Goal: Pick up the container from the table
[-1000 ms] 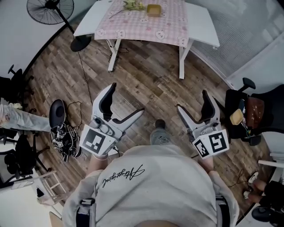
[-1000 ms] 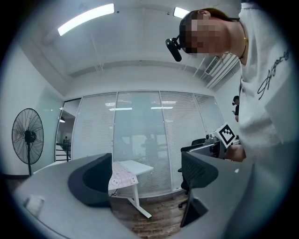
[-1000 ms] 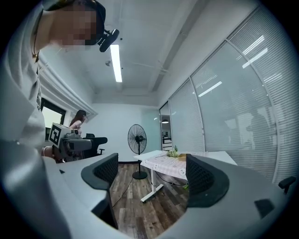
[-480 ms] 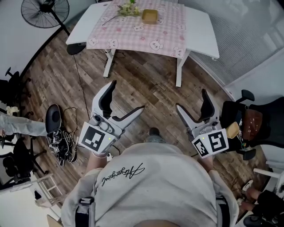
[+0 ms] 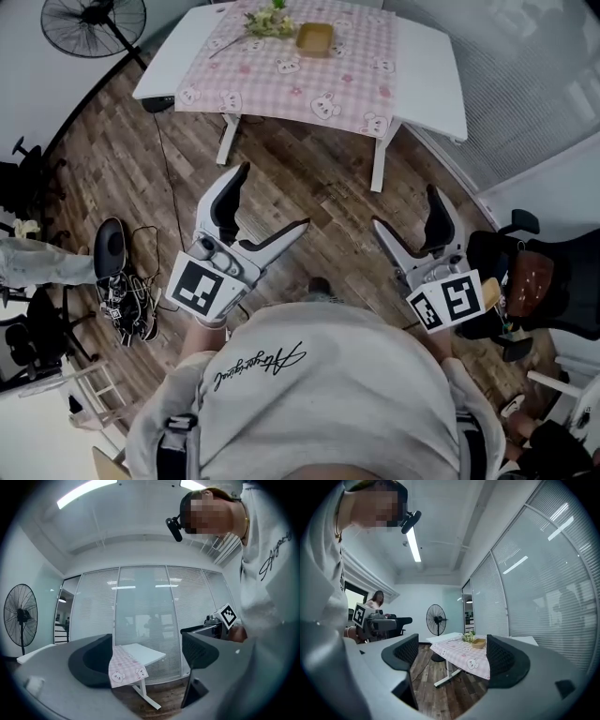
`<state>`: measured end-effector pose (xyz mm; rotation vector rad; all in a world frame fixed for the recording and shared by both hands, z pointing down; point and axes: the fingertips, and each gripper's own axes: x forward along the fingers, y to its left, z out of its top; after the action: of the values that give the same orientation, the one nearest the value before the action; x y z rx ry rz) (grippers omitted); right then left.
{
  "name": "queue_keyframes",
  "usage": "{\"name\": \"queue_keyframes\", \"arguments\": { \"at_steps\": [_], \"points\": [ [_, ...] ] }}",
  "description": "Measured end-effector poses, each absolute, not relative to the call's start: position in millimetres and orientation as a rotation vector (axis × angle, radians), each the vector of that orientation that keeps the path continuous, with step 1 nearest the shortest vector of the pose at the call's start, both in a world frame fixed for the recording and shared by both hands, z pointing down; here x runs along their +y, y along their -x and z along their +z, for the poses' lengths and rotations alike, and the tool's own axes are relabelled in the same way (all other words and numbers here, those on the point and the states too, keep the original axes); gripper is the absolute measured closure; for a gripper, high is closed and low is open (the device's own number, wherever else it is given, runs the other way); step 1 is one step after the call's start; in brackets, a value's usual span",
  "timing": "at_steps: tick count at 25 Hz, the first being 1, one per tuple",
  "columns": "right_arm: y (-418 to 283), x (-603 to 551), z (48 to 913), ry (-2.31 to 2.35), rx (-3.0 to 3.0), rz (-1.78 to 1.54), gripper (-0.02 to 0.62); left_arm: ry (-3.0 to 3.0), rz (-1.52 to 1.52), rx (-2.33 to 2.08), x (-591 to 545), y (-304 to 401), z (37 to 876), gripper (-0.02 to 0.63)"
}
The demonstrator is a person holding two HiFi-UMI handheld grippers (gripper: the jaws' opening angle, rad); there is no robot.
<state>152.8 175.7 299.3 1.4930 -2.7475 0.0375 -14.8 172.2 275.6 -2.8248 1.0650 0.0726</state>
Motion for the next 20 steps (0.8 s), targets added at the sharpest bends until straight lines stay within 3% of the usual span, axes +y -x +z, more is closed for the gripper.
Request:
{"name": "queue_keyframes", "arguments": {
  "at_steps": [20],
  "points": [
    [-122.3,152.2,292.2,-1.456,-2.791,0.017,0.156,2.821,0.025,1.109,150.1,41.0,282.0,0.156]
  ]
}}
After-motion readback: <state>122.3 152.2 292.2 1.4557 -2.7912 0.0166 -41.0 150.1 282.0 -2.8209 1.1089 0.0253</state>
